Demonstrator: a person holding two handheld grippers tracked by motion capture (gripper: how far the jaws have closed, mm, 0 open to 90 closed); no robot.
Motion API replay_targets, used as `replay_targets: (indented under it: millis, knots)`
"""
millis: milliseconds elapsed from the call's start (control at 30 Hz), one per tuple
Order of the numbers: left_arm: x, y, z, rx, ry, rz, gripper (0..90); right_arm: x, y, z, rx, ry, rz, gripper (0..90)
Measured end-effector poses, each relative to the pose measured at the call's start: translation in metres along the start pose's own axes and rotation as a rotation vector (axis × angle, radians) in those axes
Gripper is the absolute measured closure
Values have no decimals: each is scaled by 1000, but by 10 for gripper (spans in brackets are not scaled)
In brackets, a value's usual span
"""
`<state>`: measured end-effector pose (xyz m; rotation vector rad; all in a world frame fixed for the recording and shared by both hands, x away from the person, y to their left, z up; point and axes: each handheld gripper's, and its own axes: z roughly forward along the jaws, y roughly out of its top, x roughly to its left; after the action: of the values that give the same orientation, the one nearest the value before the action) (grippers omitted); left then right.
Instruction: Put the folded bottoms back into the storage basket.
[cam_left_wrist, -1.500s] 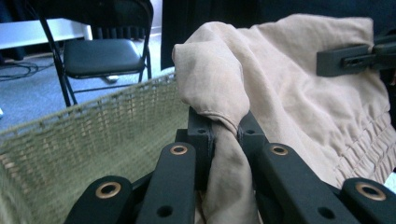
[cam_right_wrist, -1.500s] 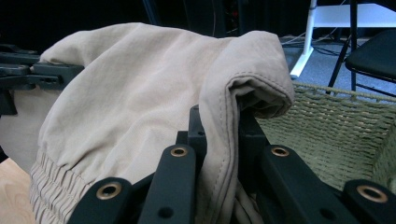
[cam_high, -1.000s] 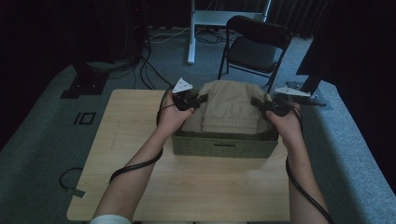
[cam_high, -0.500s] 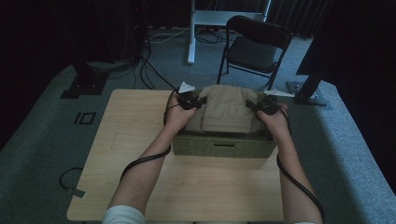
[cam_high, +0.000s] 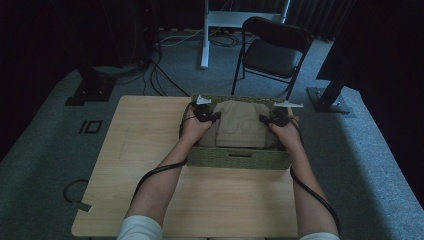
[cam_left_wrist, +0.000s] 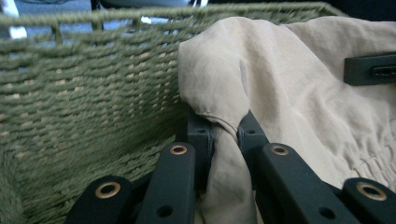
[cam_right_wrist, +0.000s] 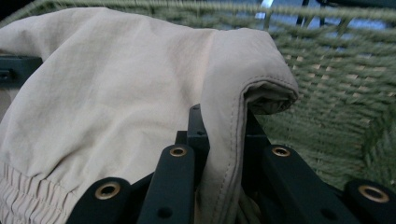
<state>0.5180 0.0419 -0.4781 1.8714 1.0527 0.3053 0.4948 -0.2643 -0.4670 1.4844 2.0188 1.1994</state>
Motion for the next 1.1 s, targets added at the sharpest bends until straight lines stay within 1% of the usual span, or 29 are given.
replay_targets:
  millis: [33, 100, 167, 200, 333, 400, 500, 533, 633, 700, 733, 767, 867, 900, 933, 967, 1000, 1033, 1067, 1100]
  knots:
    - [1, -2, 2, 9, 1, -8, 821, 0, -1, 2, 14, 0, -1, 799]
    - [1, -6, 7, 37, 9, -2, 820, 0, -4, 7, 34, -7, -10, 799]
    - [2, -7, 12, 59, 13, -13, 818, -1, -6, 12, 61, -13, -10, 799]
    - [2, -7, 13, 64, 14, -18, 818, -2, -8, 15, 70, -13, -6, 799]
    - [1, -7, 20, 92, 28, -11, 812, -6, -11, 21, 95, -16, 16, 798]
    - [2, -7, 22, 104, 32, -20, 804, -8, -12, 24, 111, -24, 22, 797]
    - [3, -6, 24, 112, 36, -19, 797, -9, -13, 27, 119, -27, 28, 797]
    - [3, -6, 26, 116, 37, -16, 796, -10, -13, 30, 137, -39, 34, 795]
    - [4, -7, 27, 123, 45, -15, 788, -10, -12, 34, 149, -46, 34, 793]
    - [4, -6, 27, 127, 50, -12, 783, -9, -12, 38, 162, -61, 31, 791]
    - [4, -6, 28, 125, 53, -11, 783, -9, -12, 38, 162, -61, 31, 791]
    - [4, -6, 28, 129, 55, -3, 774, -9, -13, 41, 173, -73, 25, 785]
    - [3, -5, 30, 133, 61, 7, 767, -9, -13, 42, 181, -80, 21, 770]
    - [4, -5, 30, 135, 67, 12, 744, -10, -13, 43, 185, -84, 22, 756]
    - [4, -5, 30, 138, 71, 13, 744, -10, -13, 43, 185, -90, 23, 731]
    - [4, -6, 30, 139, 74, 16, 730, -11, -13, 42, 194, -104, 15, 690]
    - [4, -6, 30, 139, 74, 16, 696, -11, -13, 42, 194, -104, 15, 690]
    - [4, -6, 30, 140, 81, 20, 661, -11, -12, 42, 191, -122, 5, 611]
    - [4, -5, 30, 133, 91, 18, 661, -11, -12, 42, 191, -122, 5, 611]
    - [5, -5, 30, 122, 101, 20, 563, -12, -12, 41, 170, -116, 11, 549]
